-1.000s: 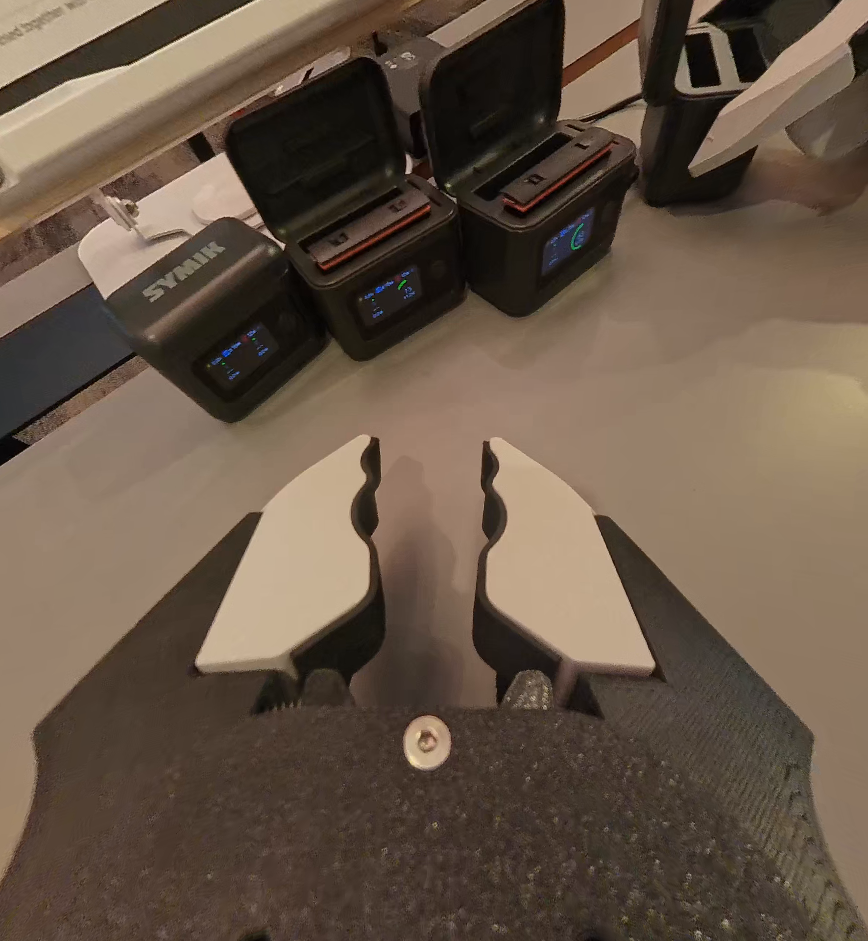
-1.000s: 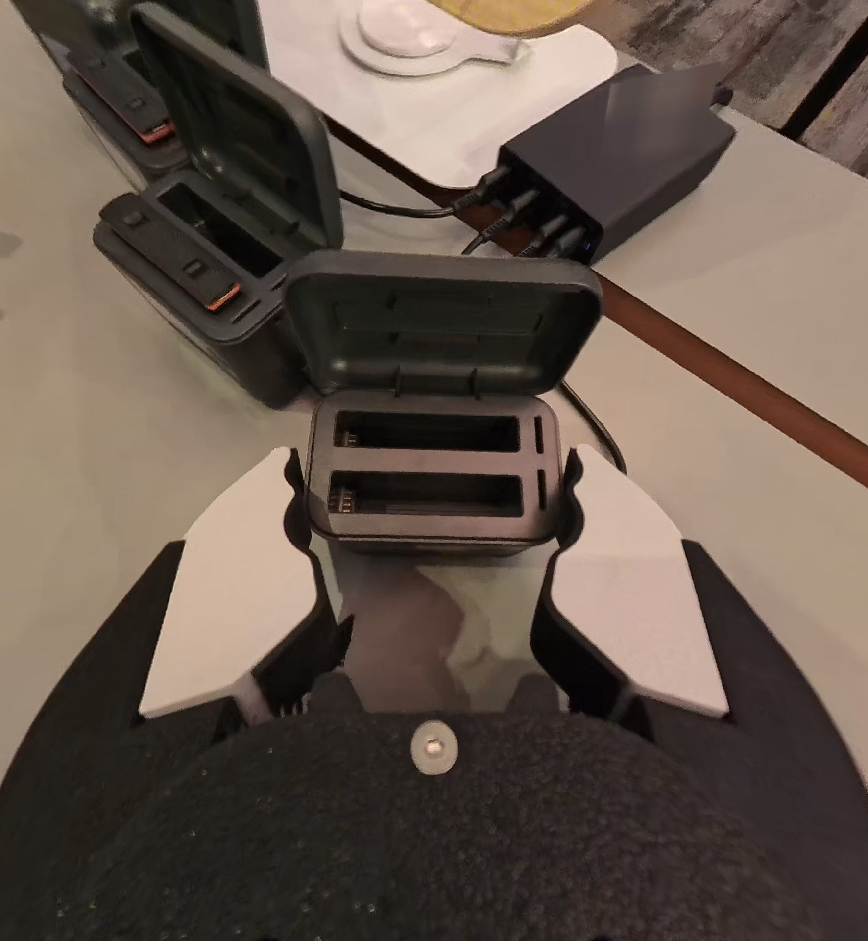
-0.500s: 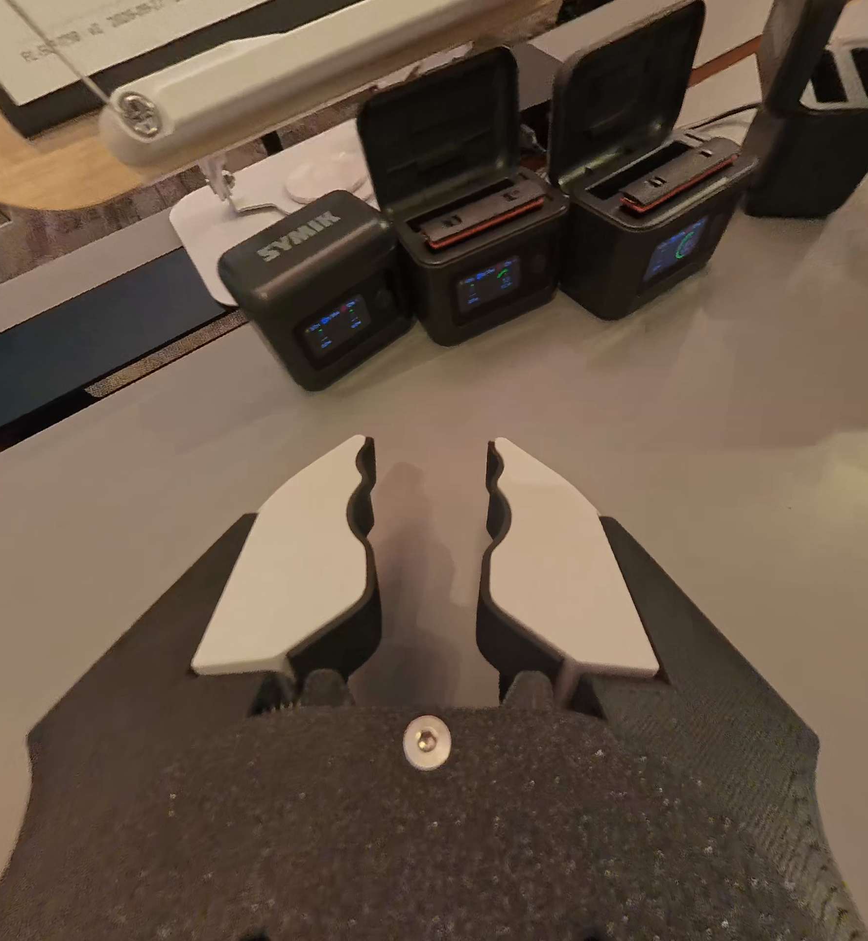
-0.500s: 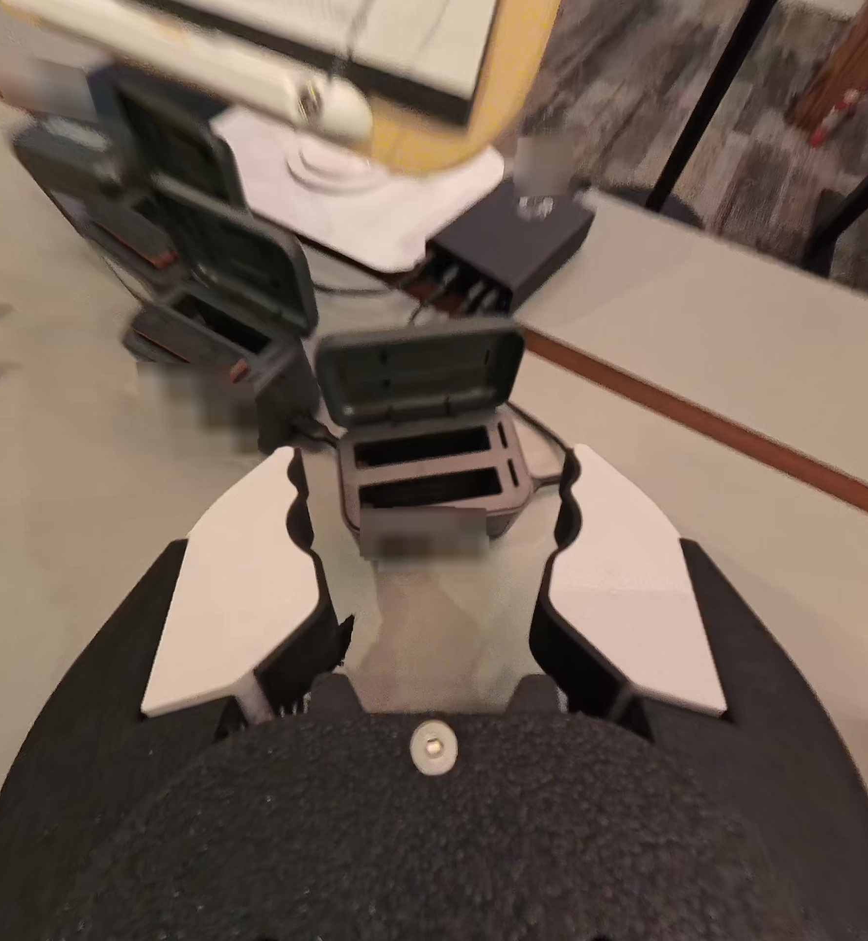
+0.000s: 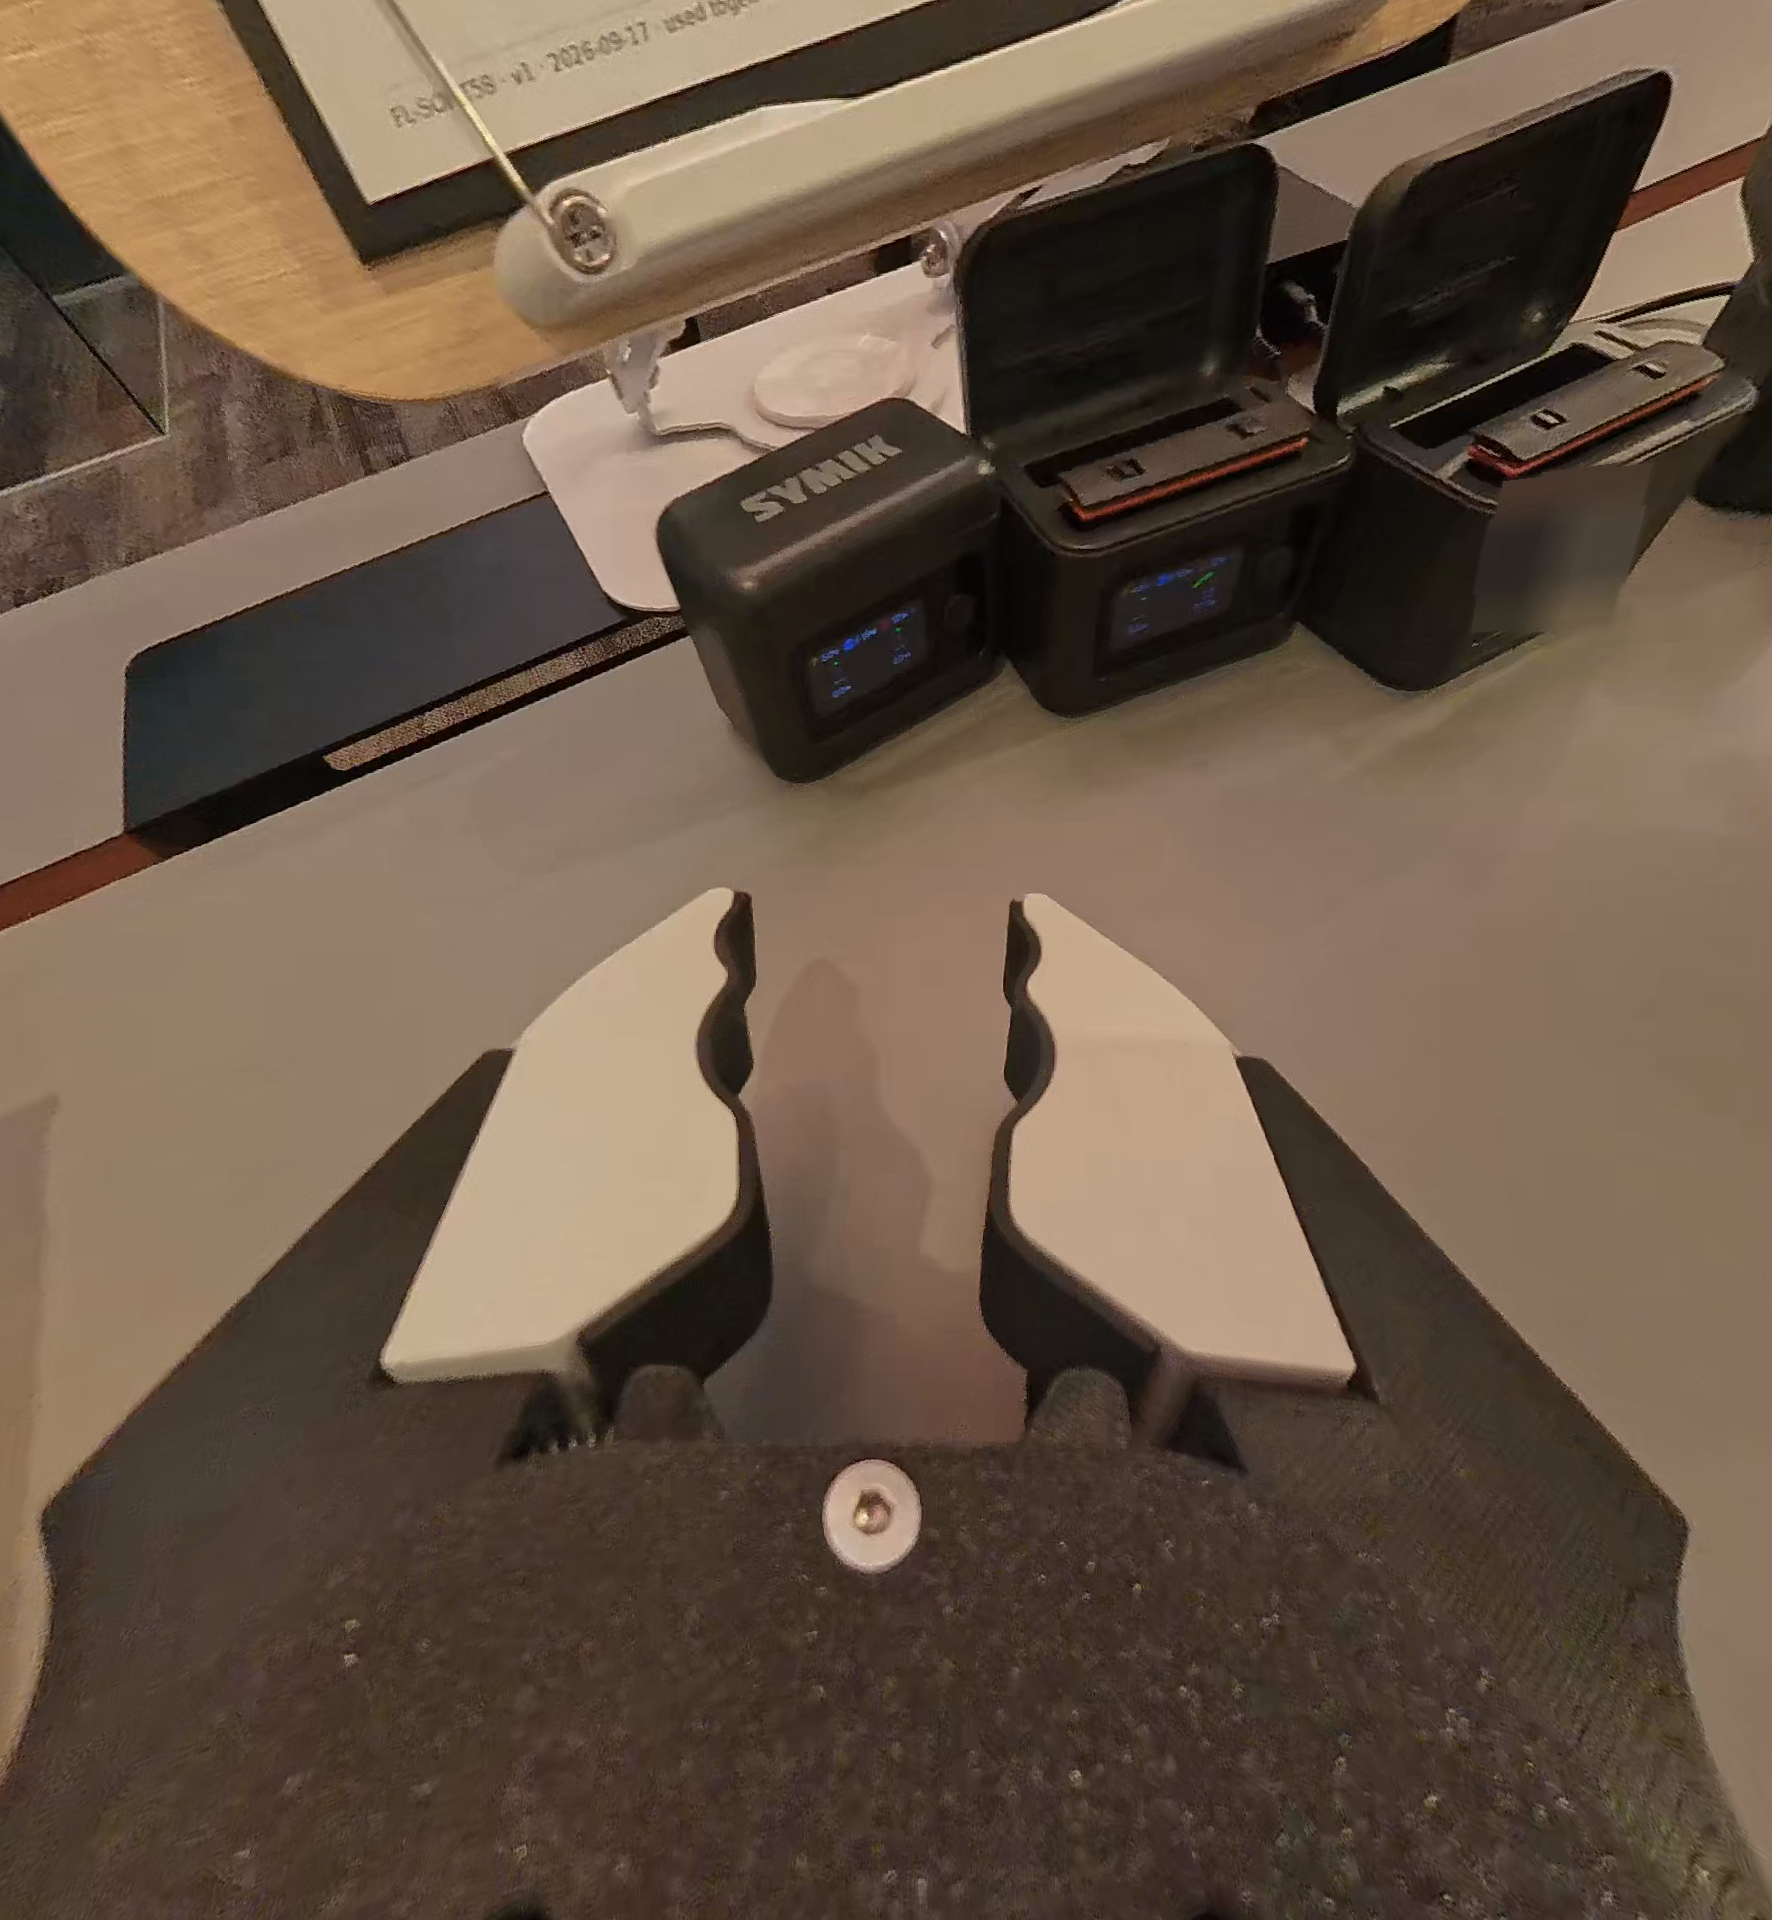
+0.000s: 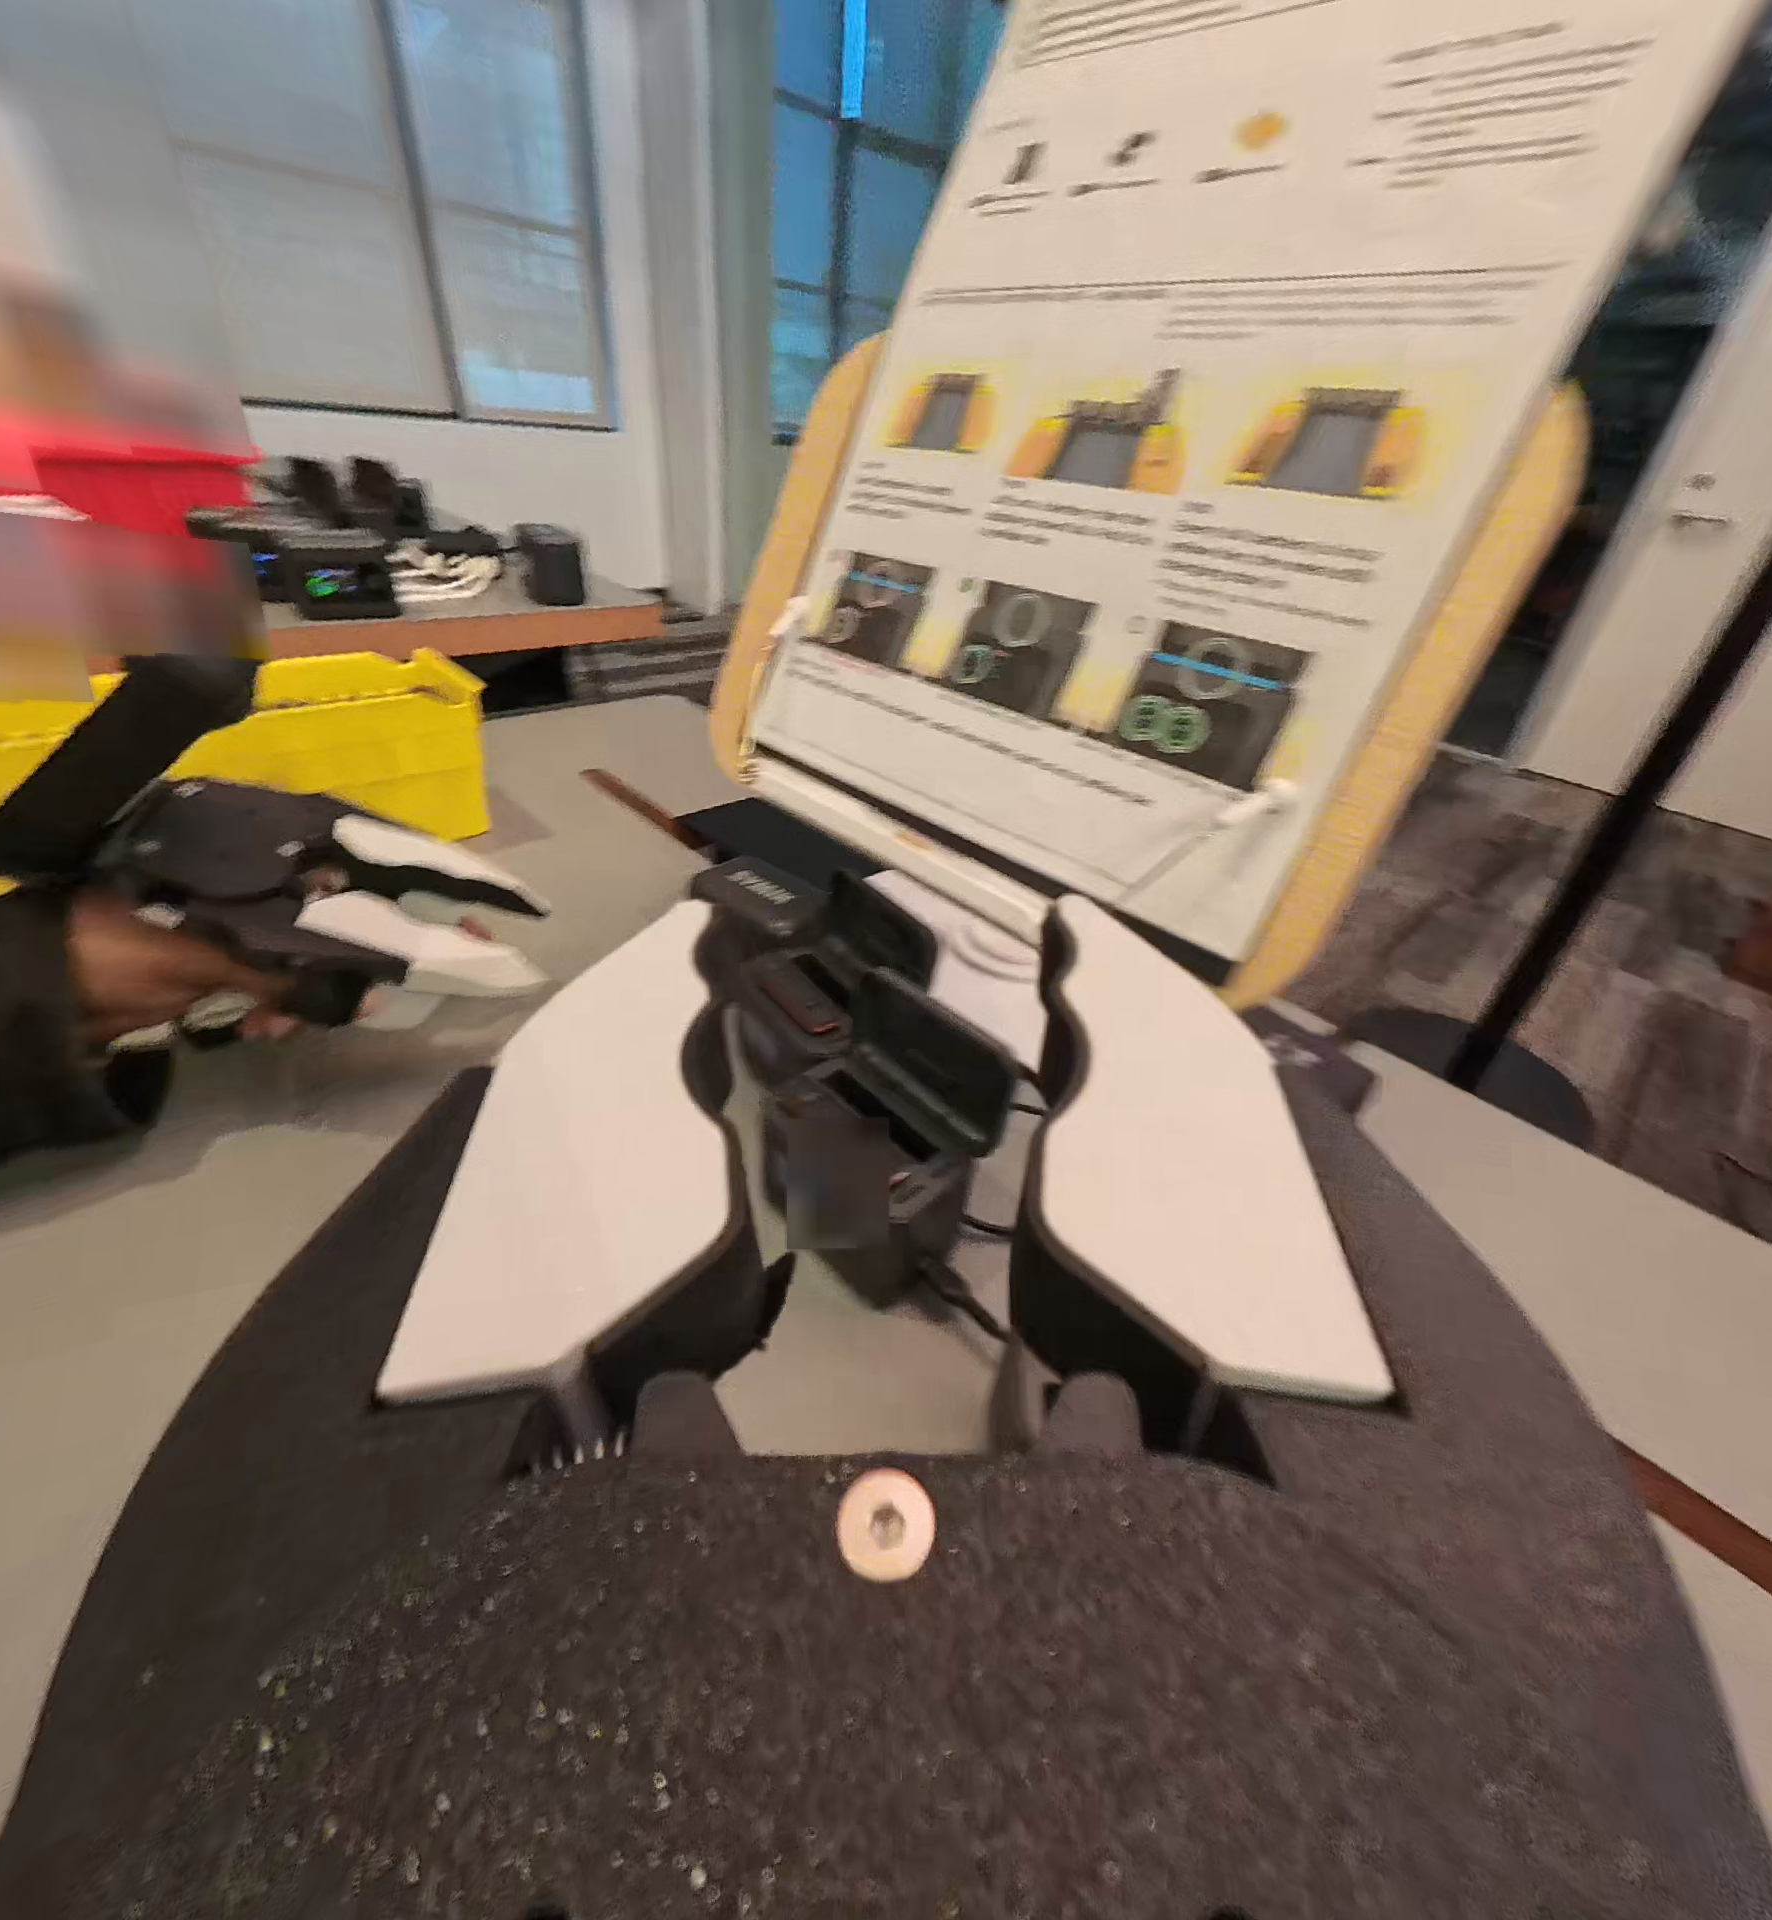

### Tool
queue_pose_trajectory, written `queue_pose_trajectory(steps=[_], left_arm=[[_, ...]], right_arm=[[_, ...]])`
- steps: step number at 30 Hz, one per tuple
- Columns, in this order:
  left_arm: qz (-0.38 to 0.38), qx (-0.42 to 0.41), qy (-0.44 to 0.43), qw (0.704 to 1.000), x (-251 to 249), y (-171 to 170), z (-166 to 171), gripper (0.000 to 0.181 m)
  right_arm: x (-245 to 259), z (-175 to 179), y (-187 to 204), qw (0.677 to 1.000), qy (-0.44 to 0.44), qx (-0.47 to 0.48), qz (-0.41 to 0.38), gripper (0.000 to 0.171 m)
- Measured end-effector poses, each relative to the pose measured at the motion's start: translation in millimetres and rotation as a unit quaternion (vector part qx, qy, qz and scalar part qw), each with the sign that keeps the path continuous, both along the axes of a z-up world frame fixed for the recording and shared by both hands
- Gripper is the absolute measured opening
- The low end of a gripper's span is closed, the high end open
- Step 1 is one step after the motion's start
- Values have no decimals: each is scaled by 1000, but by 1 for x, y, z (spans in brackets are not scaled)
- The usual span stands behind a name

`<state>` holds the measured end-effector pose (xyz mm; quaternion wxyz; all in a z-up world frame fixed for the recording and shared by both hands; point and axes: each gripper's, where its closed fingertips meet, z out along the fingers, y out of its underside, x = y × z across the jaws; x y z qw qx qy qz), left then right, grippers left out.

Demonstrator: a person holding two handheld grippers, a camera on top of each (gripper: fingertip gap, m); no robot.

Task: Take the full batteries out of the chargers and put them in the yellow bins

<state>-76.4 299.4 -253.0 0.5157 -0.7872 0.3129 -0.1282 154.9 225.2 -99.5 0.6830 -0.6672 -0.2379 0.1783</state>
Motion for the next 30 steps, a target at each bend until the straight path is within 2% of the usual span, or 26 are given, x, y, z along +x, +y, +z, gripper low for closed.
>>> queue_pose_trajectory(steps=[3,5,7,8,12,17,23,28,30], left_arm=[[6,-5,-10,1000,-6,4,0,47],[9,-3,-16,1000,-8,6,2,47],[12,1,-16,1000,-10,7,3,47],[12,1,-17,1000,-11,7,3,46],[8,3,-9,1000,-9,7,2,45],[-14,-2,-1,1000,-1,12,0,51],[-63,-39,11,997,5,56,-10,63],[-142,-108,7,984,25,84,-23,84],[-182,-118,11,976,34,89,-25,86]], right_arm=[[-33,-24,-4,998,-35,-19,43,42],[-45,-36,0,998,-52,-15,29,27],[-54,-42,3,999,-46,-1,4,2],[-60,-45,4,999,-39,3,-4,0],[-94,-66,-4,999,-13,-27,29,0],[-135,-102,-20,991,-78,-59,93,0],[-150,-117,-31,981,-138,-57,125,0],[-151,-125,-32,977,-150,-71,137,0],[-151,-129,-33,975,-156,-74,139,0]])
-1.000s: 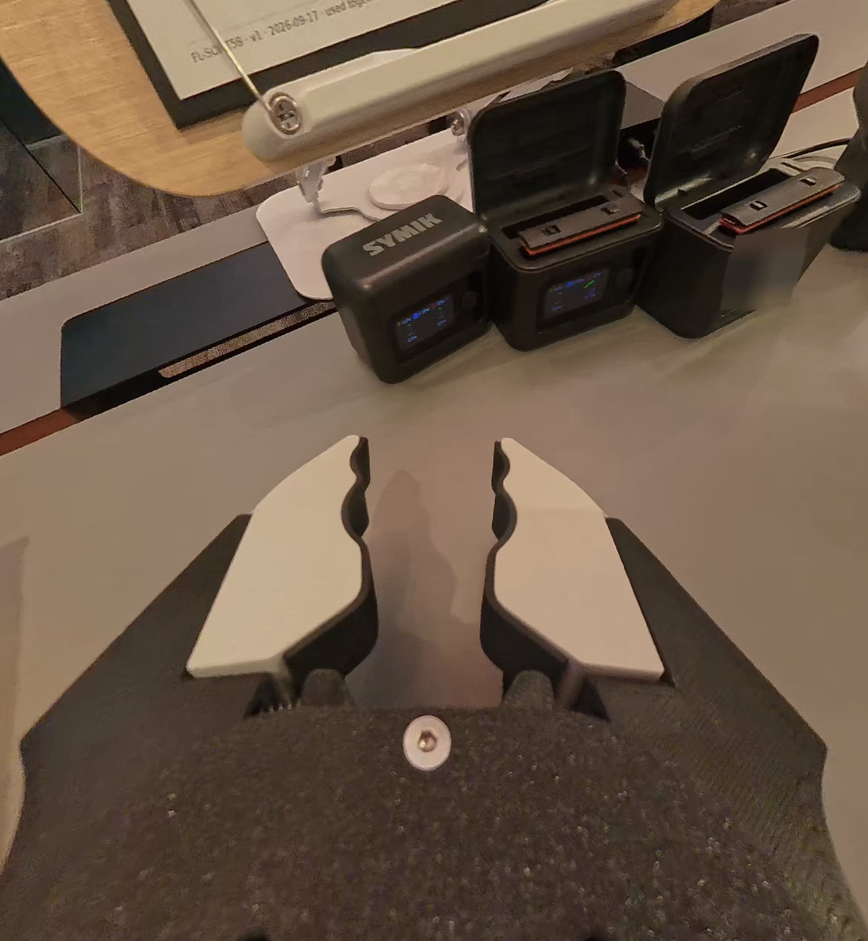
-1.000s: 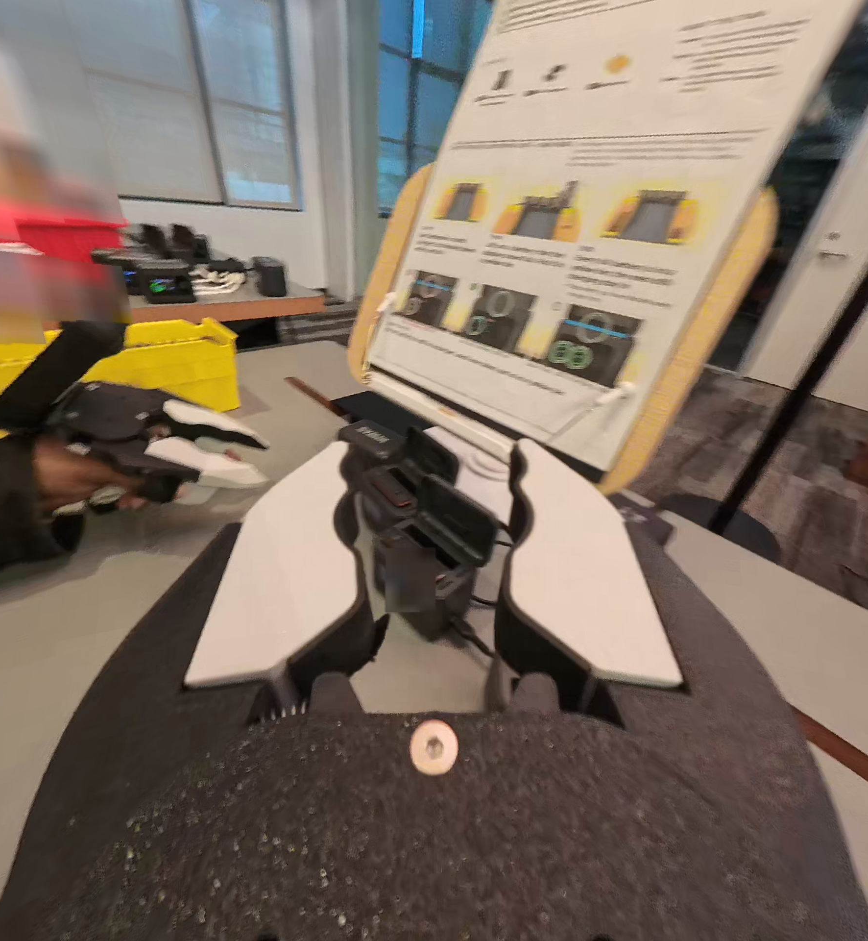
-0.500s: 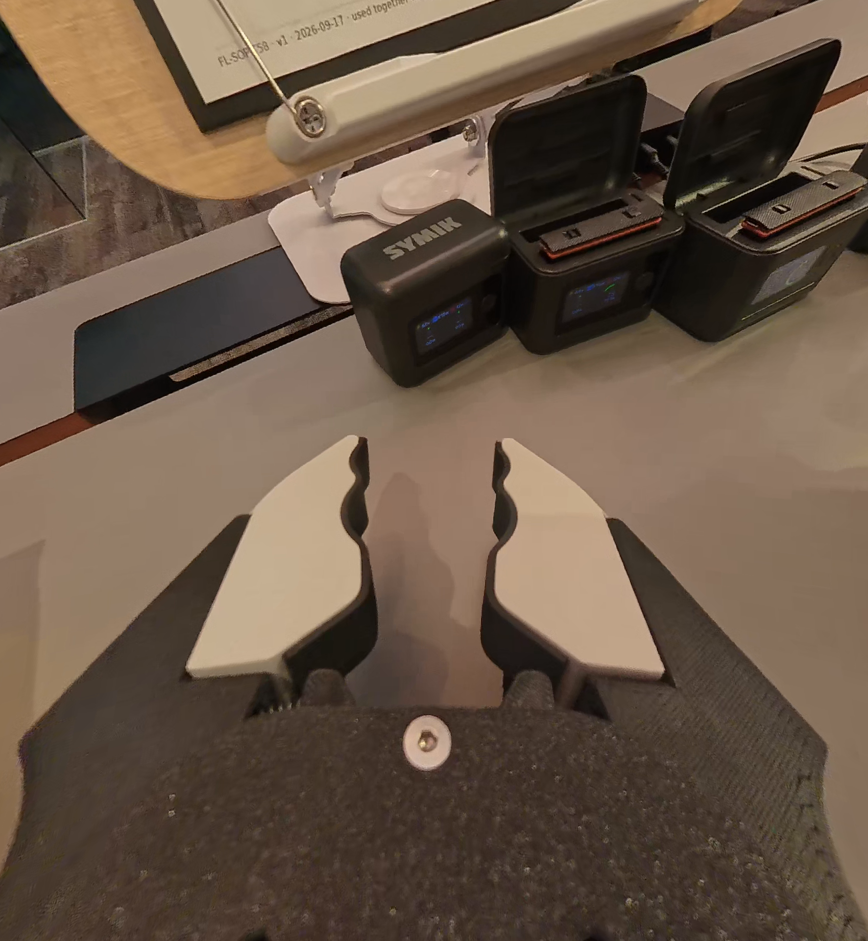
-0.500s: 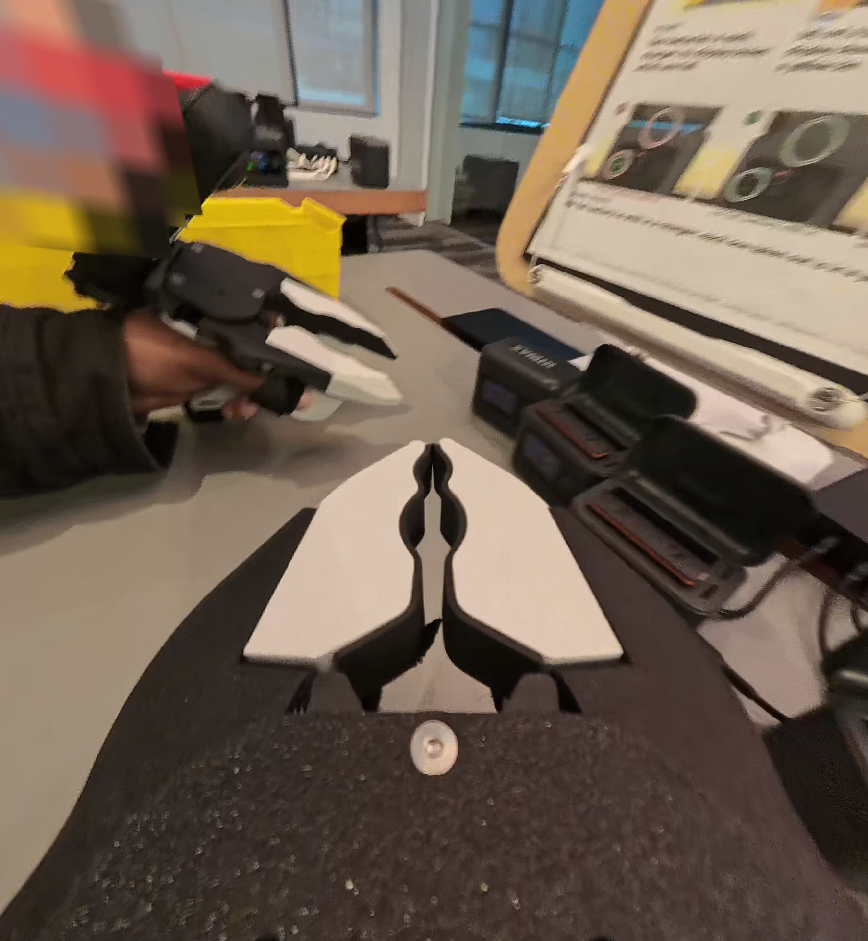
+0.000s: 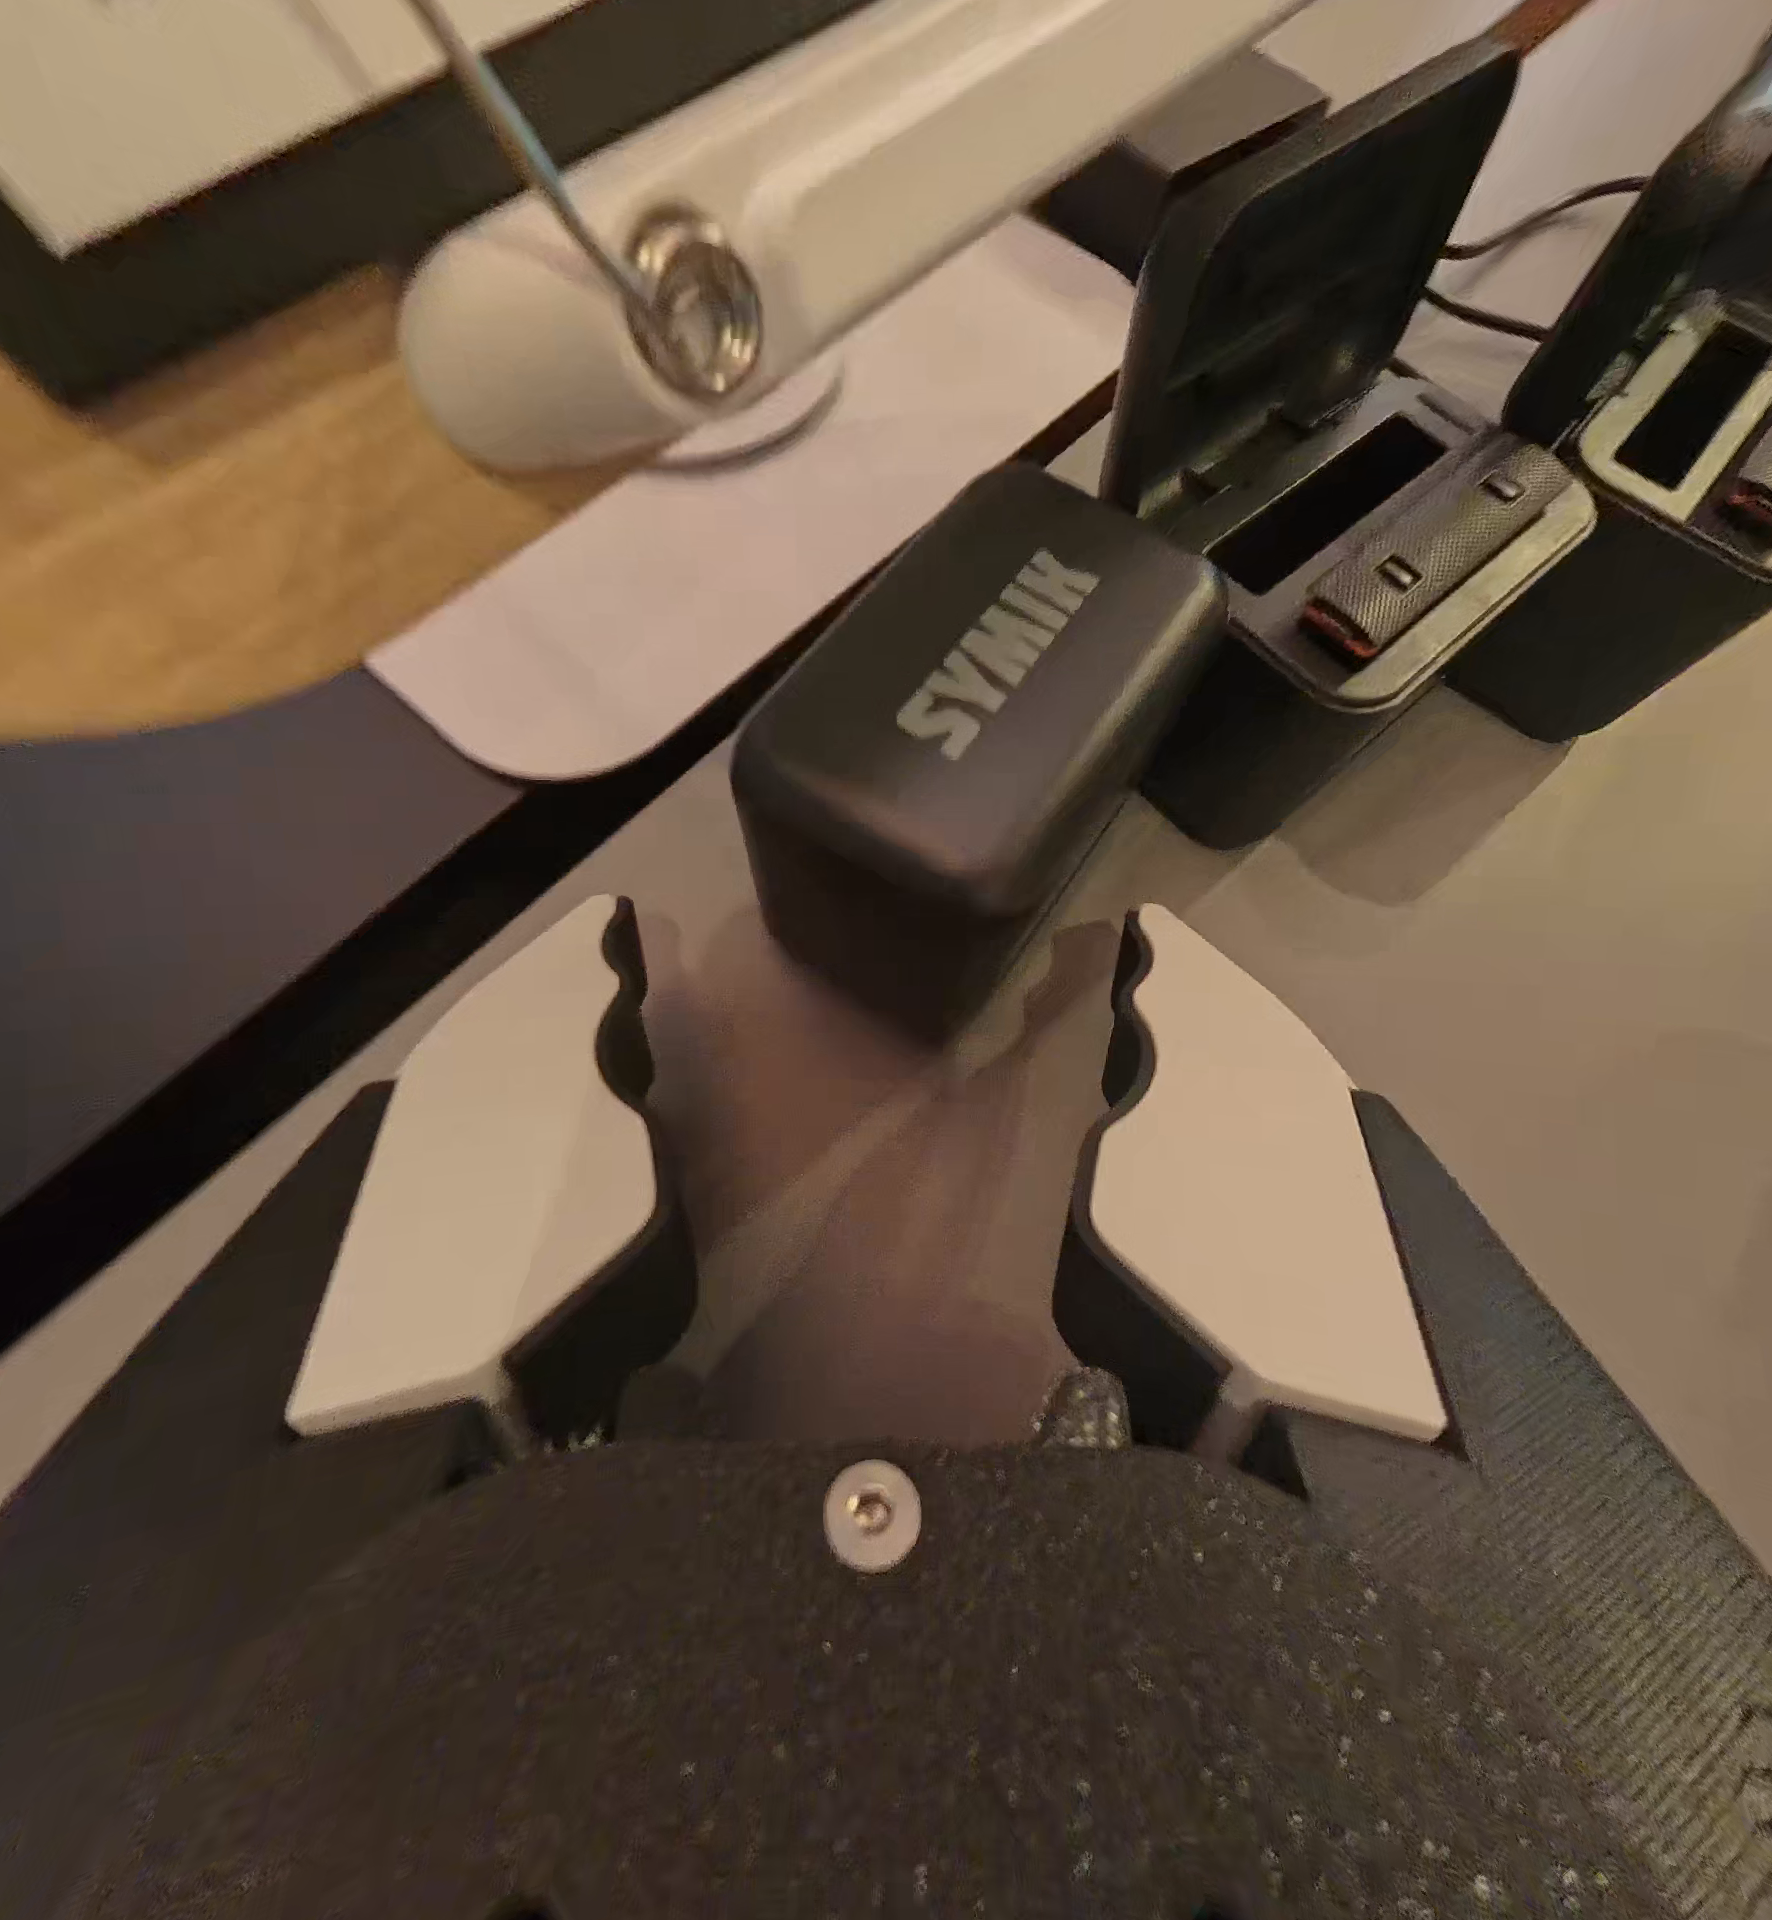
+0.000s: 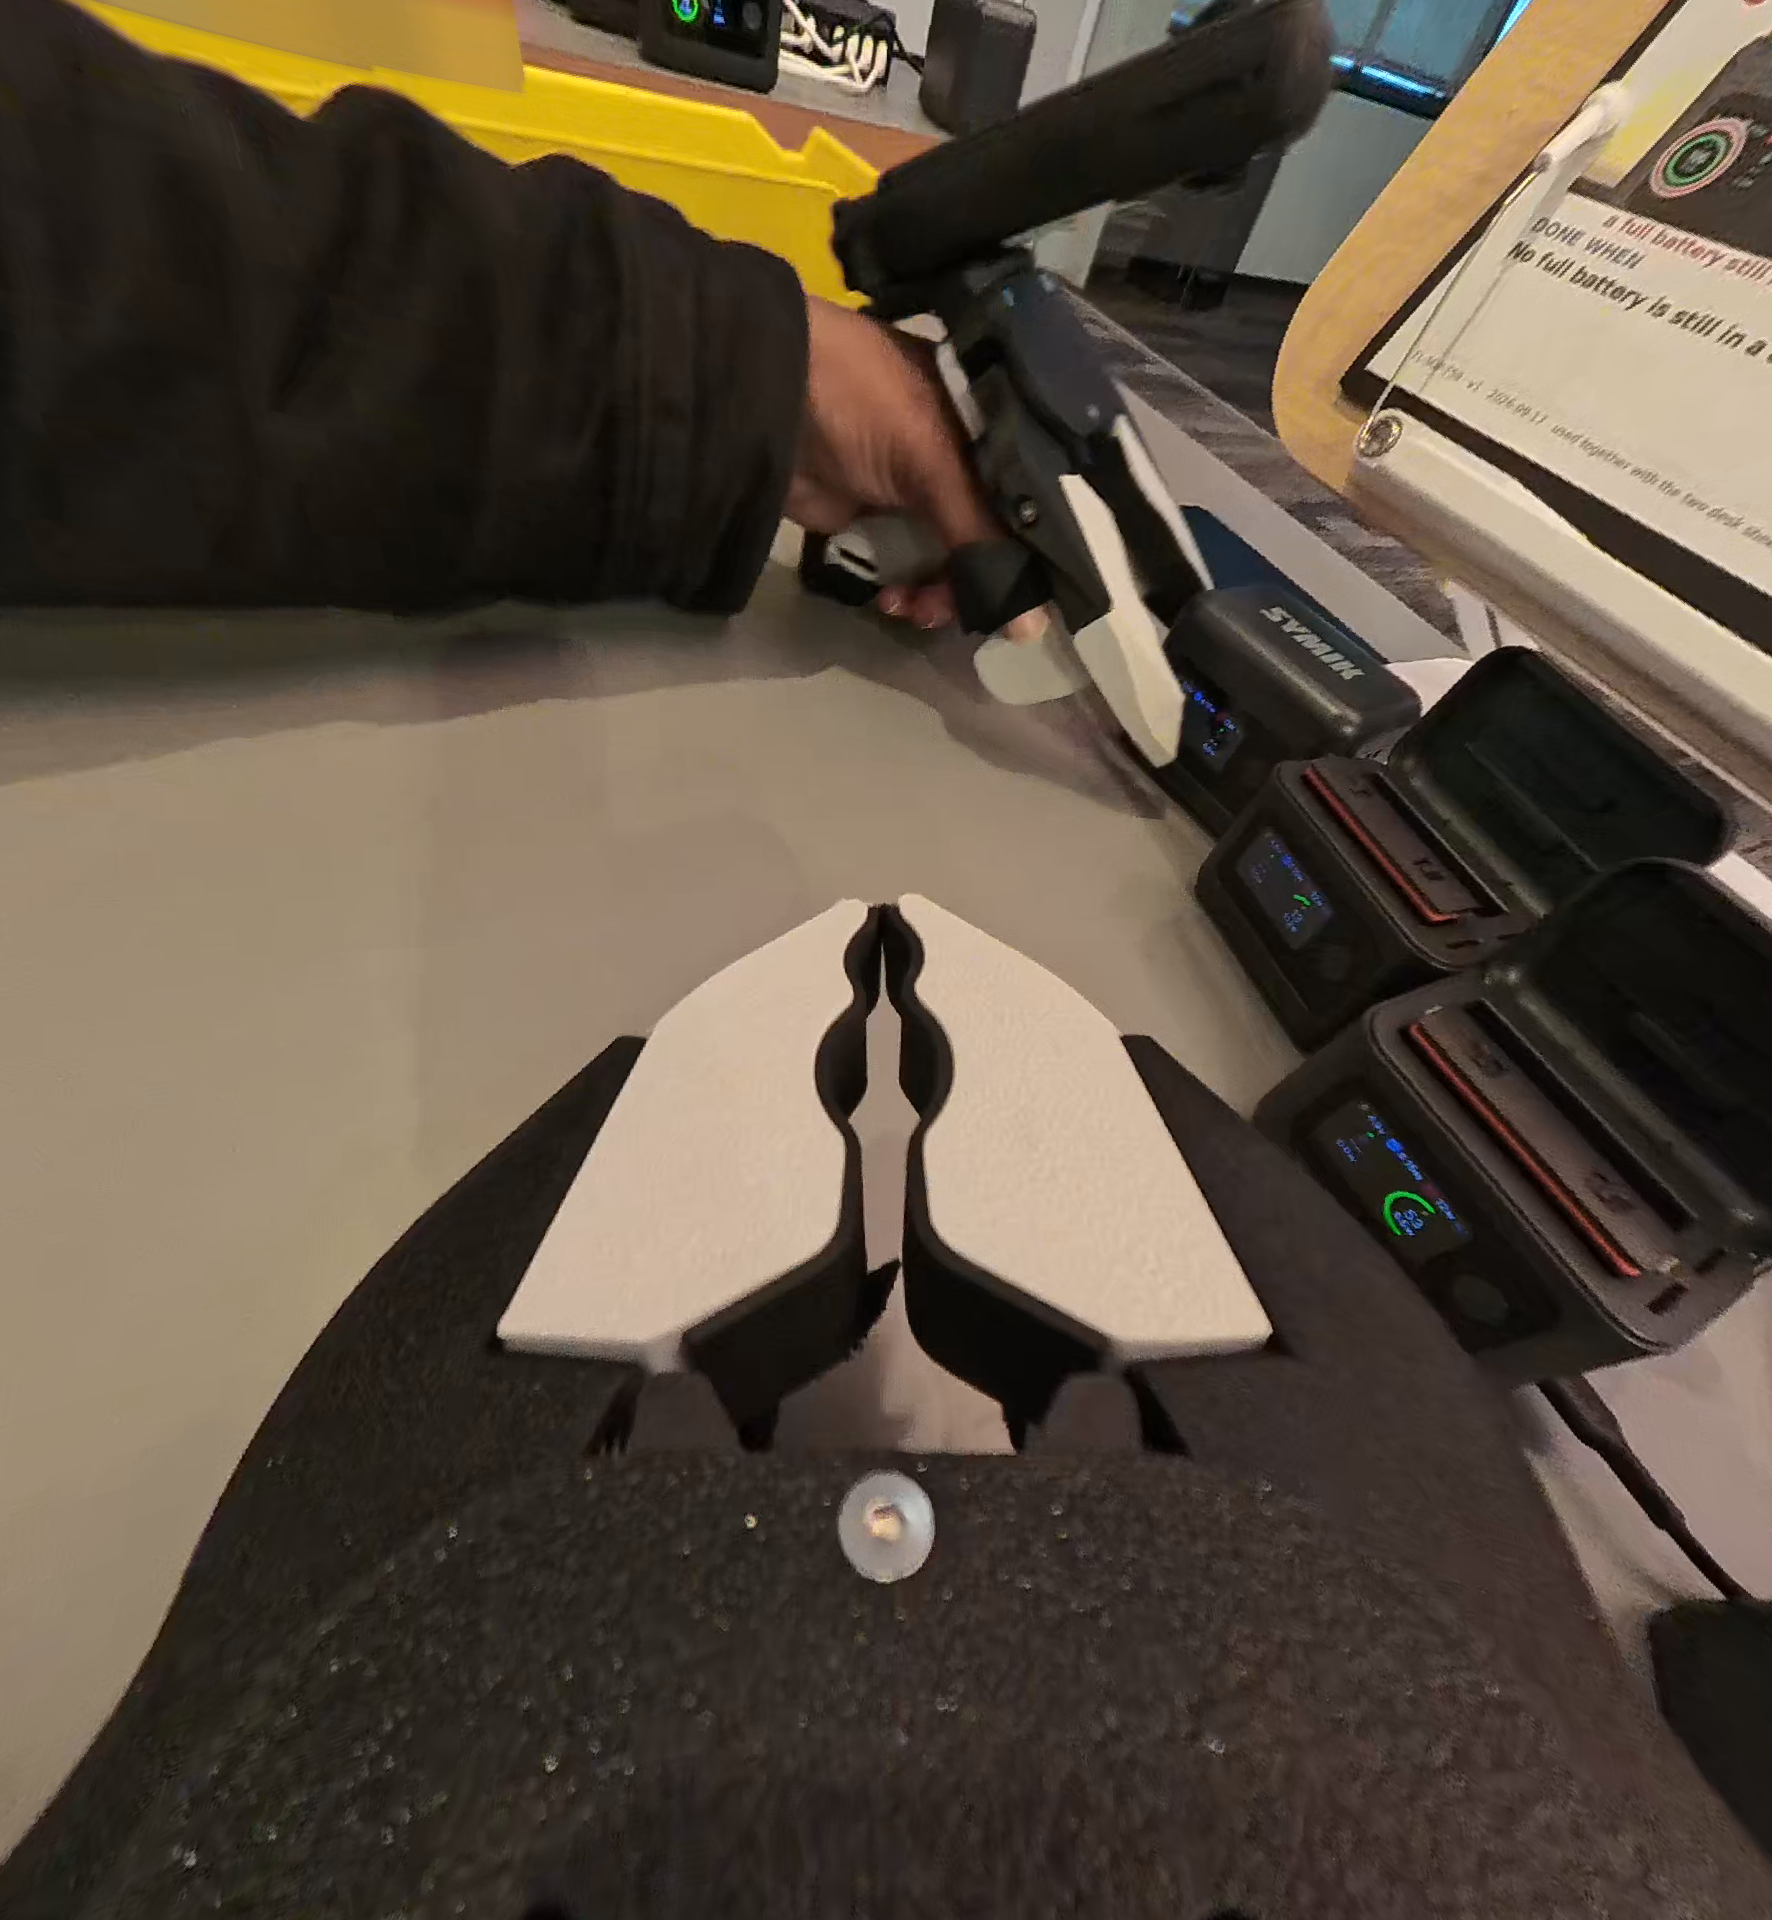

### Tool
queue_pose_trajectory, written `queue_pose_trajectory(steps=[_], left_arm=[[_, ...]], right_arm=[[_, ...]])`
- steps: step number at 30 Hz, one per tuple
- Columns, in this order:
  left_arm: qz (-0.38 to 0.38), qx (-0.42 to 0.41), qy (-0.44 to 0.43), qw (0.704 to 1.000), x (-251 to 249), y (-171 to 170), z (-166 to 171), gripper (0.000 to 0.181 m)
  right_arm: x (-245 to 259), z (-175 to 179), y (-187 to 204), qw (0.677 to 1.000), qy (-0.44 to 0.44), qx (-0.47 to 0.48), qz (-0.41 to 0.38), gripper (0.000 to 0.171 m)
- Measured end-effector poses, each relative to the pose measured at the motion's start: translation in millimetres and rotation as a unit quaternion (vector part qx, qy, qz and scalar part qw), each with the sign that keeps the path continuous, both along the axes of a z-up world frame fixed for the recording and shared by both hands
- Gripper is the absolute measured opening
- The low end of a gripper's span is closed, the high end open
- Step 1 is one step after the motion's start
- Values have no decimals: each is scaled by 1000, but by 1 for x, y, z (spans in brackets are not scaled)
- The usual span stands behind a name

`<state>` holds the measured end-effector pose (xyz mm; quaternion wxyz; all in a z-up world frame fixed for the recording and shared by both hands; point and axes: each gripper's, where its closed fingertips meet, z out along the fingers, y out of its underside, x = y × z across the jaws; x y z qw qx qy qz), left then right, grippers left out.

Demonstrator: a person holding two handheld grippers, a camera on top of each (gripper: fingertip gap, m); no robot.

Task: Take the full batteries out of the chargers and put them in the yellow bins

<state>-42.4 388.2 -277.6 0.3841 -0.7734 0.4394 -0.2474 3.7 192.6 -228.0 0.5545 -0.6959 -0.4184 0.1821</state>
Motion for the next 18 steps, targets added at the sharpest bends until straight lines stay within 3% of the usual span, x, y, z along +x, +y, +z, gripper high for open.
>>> queue_pose_trajectory(steps=[6,14,18], left_arm=[[-65,10,-20,998,16,5,7,62],[-88,27,-8,996,3,-23,7,57],[-95,38,-1,995,0,-41,7,55]], right_arm=[[-3,-10,-2,1000,-8,-19,11,0],[-5,-11,-1,1000,-13,-22,9,0],[-4,9,16,999,-34,-6,-11,11]])
